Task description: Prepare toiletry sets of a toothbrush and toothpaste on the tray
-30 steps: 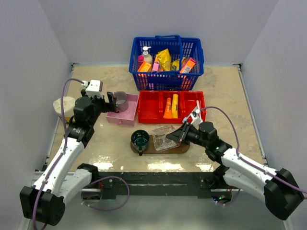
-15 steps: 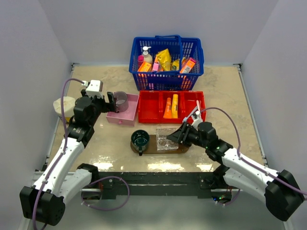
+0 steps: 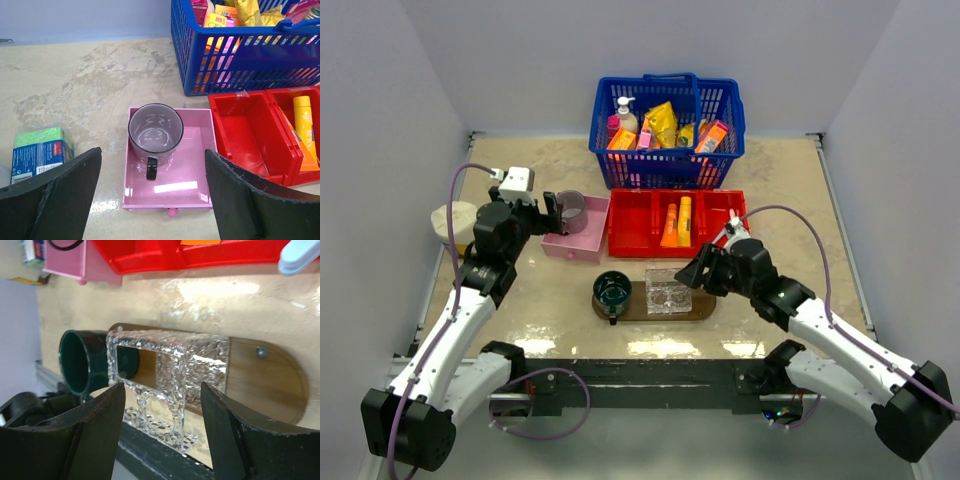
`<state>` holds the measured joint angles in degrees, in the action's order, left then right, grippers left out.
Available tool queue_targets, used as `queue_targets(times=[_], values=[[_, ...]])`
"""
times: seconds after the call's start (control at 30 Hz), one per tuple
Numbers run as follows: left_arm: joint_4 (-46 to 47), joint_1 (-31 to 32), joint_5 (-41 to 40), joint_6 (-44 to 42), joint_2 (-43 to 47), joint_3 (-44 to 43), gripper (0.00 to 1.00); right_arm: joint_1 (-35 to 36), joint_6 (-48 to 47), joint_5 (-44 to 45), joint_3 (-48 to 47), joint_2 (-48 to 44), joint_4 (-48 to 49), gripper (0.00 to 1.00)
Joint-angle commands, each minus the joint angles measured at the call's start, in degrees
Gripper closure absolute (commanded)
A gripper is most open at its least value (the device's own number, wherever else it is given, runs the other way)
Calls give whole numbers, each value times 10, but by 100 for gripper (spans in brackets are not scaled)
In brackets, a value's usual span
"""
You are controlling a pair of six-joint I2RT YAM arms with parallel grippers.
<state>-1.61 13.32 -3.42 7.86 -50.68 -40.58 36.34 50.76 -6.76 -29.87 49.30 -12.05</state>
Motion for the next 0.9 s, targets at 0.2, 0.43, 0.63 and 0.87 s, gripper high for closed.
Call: queue_targets(times=[0.2,0.43,0.63,0.87], values=[[17,5,-3,-7,8,-8,12,46,-105,127,-142,66,-193,40],[17,5,0,-7,8,-9,12,117,-81,168,-157,88,-238,47],[17,5,1,-6,8,-9,12,120,-84,184,-161,84,-248,50],[17,5,-2,-6,9,-8,12,149,-83,219,-176,118,-252,55]])
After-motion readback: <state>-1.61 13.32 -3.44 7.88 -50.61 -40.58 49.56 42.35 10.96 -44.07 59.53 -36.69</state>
